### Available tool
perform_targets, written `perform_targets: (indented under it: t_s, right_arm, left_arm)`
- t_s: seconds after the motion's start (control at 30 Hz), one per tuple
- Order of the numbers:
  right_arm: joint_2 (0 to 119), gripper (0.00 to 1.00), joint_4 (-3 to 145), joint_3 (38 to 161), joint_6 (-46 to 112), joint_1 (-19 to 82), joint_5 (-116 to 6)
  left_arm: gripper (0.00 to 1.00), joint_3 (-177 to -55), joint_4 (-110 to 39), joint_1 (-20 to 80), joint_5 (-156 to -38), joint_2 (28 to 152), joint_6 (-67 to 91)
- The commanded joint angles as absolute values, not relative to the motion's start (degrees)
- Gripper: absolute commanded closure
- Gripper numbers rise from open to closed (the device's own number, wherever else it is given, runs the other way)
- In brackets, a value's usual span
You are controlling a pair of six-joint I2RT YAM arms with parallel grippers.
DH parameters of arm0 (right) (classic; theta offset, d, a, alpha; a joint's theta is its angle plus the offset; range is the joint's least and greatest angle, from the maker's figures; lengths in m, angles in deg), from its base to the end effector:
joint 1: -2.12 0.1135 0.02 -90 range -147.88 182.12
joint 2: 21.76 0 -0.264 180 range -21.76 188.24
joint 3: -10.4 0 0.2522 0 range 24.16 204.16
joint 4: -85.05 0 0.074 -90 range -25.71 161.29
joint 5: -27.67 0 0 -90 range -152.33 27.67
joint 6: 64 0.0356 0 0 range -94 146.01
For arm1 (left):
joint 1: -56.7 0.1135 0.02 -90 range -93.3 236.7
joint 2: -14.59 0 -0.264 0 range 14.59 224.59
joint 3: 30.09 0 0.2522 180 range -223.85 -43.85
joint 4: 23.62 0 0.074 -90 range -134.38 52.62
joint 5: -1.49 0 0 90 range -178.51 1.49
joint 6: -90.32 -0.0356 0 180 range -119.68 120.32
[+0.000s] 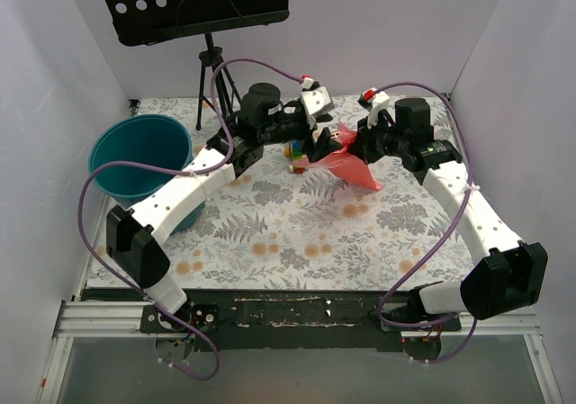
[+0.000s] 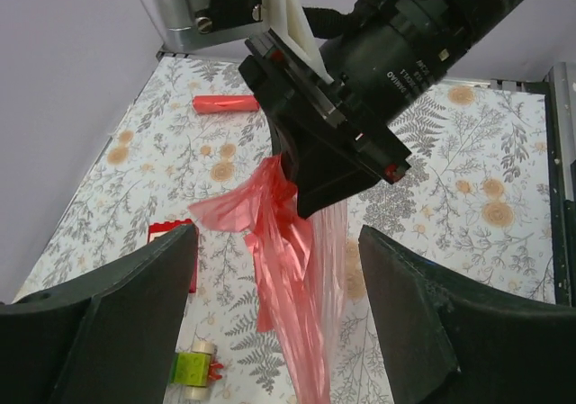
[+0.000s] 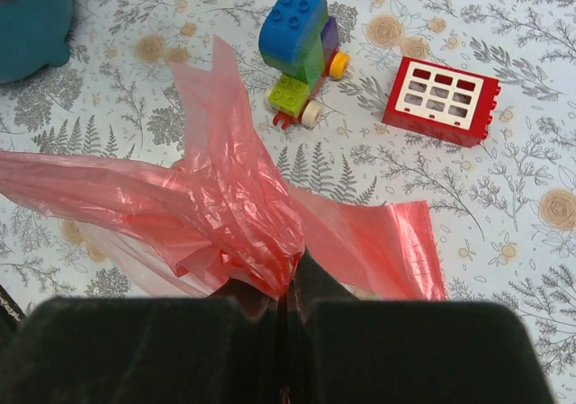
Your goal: Put the trash bags into the trash bin
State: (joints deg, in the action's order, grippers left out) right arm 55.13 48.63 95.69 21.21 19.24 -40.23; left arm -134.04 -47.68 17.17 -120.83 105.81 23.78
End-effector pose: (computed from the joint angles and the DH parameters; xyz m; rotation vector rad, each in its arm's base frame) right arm 0.2866 0.1023 0.3572 -0.6251 1.9654 0.5298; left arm 0.2761 -0.2525 0.4126 0.7024 1.7930 -1.2650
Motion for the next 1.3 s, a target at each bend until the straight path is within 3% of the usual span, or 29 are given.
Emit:
perform_targets:
  t_s: [0.0,0.17,0.3,0.37,0.47,0.53,0.57,0.73,0.77,0.8,0.87,0.9,1.03,1.27]
  right_arm:
    - [55.94,0.99,48.35,99.93,18.36,21.01,-42.03]
    - [55.85,0.99,48.09,100.89,17.22,22.33,-42.21]
    - [55.85,0.99,48.00,100.54,16.69,22.68,-42.38]
    - [55.85,0.99,47.82,100.10,16.42,22.77,-42.99]
    - [55.94,0.98,48.00,98.18,17.47,22.77,-48.86]
    - [56.03,0.72,48.17,96.59,19.40,21.90,-54.14]
    - [56.29,0.64,47.91,95.98,20.37,21.11,-54.51]
    - [57.61,0.59,46.42,94.74,24.59,16.63,-53.11]
    - [58.04,0.59,46.16,95.00,24.77,15.92,-52.58]
    - [58.40,0.66,45.89,95.27,24.86,15.13,-51.88]
    - [59.01,0.91,45.98,95.88,25.12,14.16,-50.56]
    - [59.28,0.99,46.24,96.14,25.30,13.64,-49.86]
    - [59.46,0.99,47.12,97.28,24.78,13.19,-45.81]
    - [56.47,0.99,44.23,96.07,27.93,8.02,-54.77]
  left_arm:
    - [0.30,-138.86,-53.19,16.10,-118.58,110.55,18.35]
    - [0.58,-140.53,-56.70,16.18,-115.15,112.93,13.60]
    - [0.93,-142.29,-58.65,16.18,-113.56,114.16,12.62]
    - [1.00,-142.29,-58.82,16.18,-114.61,113.82,12.97]
    - [1.00,-142.20,-58.91,16.27,-114.09,112.76,15.51]
    - [1.00,-142.29,-58.65,16.80,-113.83,111.71,18.24]
    - [1.00,-142.29,-58.47,17.24,-113.57,111.18,19.47]
    - [1.00,-138.17,-57.60,19.26,-111.20,108.02,21.06]
    - [1.00,-136.51,-57.07,19.52,-110.06,107.32,21.15]
    - [1.00,-135.53,-56.72,19.87,-108.92,106.87,21.50]
    - [1.00,-133.86,-56.10,20.58,-107.24,106.26,22.55]
    - [1.00,-133.42,-56.10,20.75,-106.89,106.08,23.25]
    - [1.00,-130.96,-54.87,21.02,-103.64,105.47,24.31]
    - [1.00,-127.53,-52.59,21.98,-97.22,105.46,25.63]
